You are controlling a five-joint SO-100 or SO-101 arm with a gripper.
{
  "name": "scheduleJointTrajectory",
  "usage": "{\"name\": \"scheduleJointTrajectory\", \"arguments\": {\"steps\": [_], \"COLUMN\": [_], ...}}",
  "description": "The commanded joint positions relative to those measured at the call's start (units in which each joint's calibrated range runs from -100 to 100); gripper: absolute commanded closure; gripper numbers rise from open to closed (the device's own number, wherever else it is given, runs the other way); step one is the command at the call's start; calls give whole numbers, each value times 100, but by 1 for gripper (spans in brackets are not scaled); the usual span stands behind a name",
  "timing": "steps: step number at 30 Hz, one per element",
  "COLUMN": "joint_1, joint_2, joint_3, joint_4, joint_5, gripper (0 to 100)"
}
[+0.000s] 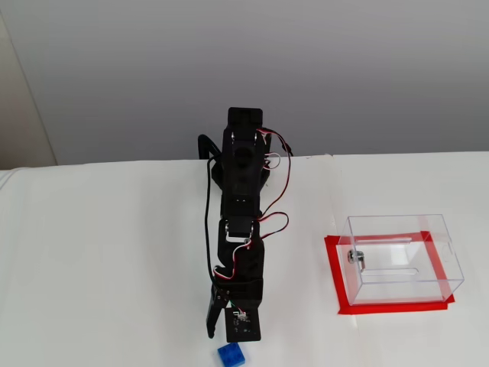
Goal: Pick the blue lego brick and place it into the transparent box
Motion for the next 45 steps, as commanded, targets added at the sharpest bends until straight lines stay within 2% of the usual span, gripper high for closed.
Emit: {"name": "scheduleJointTrajectory", "arguments": {"steps": [1, 4, 8, 45], "joint_1": [-42, -101, -86, -175], "joint_2": [-301, -471, -479, 1175], "joint_3": [-52, -43, -79, -1381], "joint_4": [-75, -101, -136, -266], "joint_5": [-30, -30, -24, -24], "gripper": [77, 70, 68, 68]}}
